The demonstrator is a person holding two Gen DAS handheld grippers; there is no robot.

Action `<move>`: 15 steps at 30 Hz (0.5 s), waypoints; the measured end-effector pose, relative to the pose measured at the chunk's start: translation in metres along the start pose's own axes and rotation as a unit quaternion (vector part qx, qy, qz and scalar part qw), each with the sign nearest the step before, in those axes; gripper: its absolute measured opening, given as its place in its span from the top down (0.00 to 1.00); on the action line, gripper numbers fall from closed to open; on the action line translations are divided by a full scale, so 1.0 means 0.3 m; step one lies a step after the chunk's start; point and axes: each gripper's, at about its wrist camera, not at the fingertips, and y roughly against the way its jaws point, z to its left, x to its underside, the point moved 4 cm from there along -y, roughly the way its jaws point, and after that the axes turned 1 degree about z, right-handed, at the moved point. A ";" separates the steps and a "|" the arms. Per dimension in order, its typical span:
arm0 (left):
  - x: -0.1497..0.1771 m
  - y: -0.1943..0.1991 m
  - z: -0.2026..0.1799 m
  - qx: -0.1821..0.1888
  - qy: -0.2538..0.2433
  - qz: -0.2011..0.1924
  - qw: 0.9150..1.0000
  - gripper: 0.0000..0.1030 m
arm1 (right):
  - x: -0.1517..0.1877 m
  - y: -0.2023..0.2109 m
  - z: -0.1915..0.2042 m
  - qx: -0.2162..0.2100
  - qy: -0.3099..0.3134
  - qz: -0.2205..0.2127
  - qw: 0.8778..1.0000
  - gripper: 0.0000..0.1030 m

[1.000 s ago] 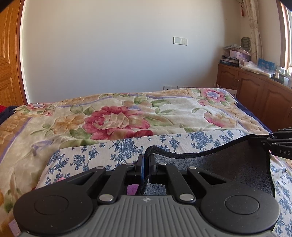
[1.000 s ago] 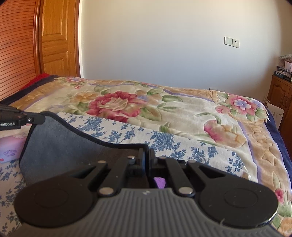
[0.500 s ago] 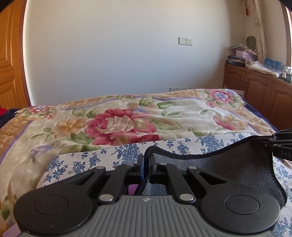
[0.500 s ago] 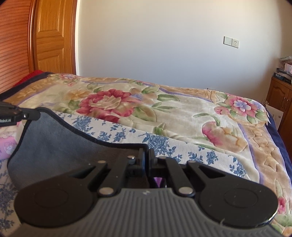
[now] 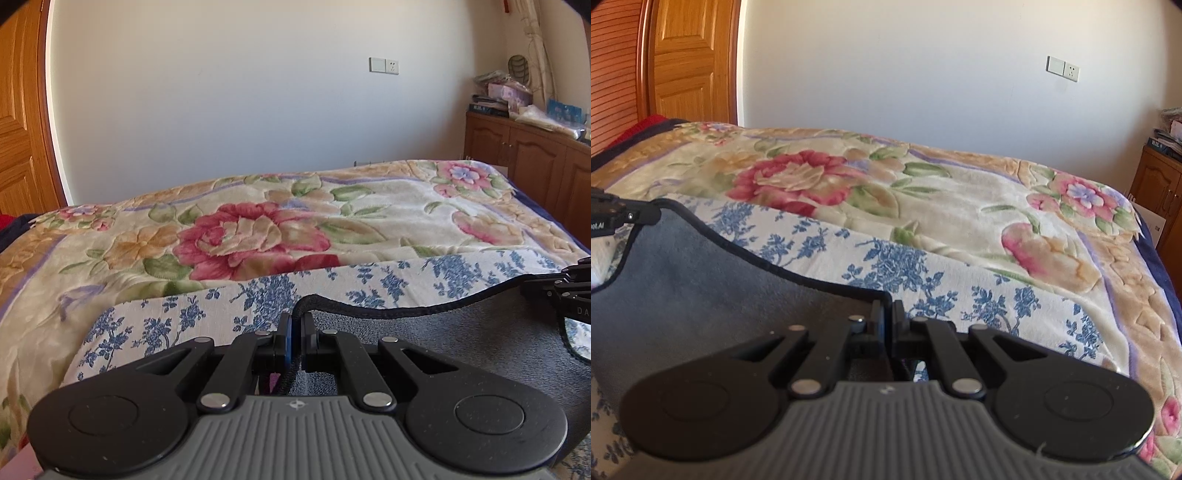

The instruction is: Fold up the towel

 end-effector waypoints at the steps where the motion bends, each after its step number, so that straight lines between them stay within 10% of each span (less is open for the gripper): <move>1: 0.004 -0.007 0.002 -0.002 -0.001 0.002 1.000 0.95 | 0.003 -0.005 -0.002 0.000 -0.001 0.002 1.000 0.96; 15: 0.043 -0.070 -0.005 -0.007 -0.007 0.032 0.999 0.92 | 0.032 -0.052 -0.008 -0.006 -0.014 0.025 1.000 0.95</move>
